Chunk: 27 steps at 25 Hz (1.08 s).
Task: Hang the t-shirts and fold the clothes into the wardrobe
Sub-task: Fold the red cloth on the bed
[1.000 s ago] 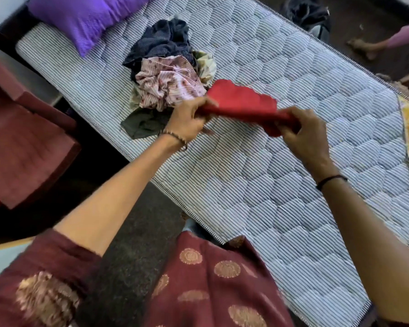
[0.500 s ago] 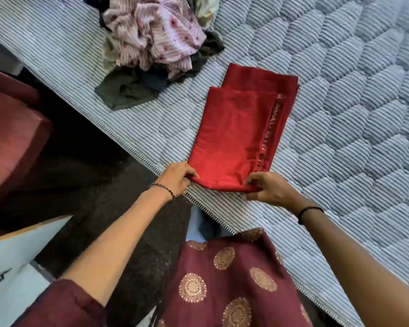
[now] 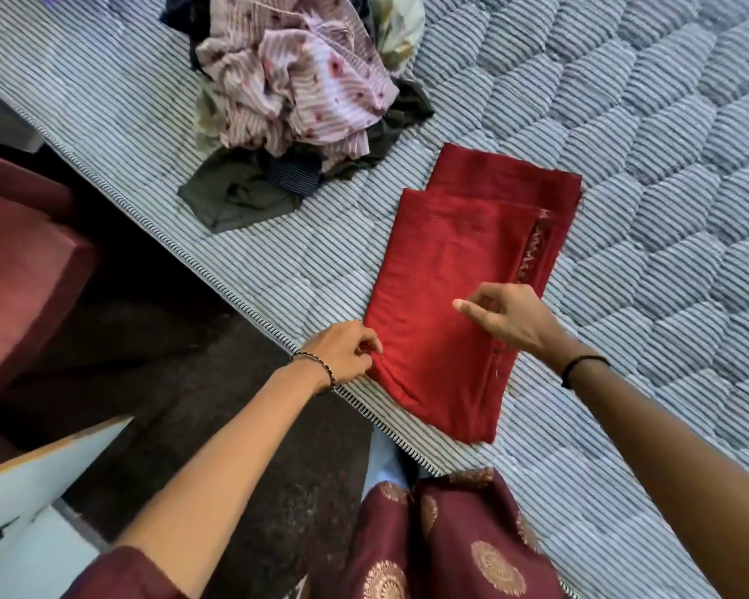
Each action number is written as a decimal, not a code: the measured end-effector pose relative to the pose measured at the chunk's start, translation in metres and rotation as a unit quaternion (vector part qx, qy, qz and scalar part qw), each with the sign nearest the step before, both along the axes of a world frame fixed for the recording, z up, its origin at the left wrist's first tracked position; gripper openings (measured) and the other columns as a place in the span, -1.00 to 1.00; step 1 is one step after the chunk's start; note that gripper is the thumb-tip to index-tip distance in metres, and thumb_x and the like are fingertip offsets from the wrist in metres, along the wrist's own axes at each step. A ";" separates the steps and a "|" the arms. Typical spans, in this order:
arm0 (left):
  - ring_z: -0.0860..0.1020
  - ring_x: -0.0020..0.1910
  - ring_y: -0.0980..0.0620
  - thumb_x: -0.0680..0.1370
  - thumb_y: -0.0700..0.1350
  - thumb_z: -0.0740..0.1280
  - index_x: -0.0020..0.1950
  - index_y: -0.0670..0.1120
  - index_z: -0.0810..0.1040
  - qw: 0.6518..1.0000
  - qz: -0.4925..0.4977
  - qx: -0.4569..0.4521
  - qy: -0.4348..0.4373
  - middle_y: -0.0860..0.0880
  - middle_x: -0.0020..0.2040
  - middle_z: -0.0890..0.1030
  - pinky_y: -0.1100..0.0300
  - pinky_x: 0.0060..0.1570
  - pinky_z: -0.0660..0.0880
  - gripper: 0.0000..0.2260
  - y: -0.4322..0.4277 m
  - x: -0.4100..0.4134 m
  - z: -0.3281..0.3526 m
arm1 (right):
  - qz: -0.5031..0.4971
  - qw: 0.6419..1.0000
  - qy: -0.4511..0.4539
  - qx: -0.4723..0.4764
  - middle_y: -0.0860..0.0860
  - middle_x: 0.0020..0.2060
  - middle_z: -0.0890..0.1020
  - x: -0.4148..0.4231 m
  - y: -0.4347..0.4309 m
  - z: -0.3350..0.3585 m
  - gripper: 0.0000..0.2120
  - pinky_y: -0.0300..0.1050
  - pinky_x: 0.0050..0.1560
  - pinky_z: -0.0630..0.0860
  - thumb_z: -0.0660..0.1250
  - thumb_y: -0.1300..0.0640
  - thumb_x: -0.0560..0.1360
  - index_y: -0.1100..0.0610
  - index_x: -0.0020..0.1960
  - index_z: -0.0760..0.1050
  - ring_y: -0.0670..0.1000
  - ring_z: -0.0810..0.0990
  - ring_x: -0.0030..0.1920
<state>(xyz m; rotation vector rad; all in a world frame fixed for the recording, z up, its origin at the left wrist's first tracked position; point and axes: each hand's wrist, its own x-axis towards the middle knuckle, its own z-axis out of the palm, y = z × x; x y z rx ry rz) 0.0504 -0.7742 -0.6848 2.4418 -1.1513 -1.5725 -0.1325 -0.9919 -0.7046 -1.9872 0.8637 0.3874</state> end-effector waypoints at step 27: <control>0.69 -0.05 0.00 0.11 0.04 0.60 -0.06 0.06 0.68 0.906 0.400 -0.107 0.090 0.03 -0.12 0.72 -0.05 0.08 0.61 -0.58 -0.174 0.052 -0.058 | -0.054 0.977 -0.098 -0.181 0.02 0.37 0.46 0.053 -0.087 -0.043 -0.29 0.03 0.36 0.21 0.54 -0.21 0.39 0.10 0.40 0.42 0.08 0.38 0.39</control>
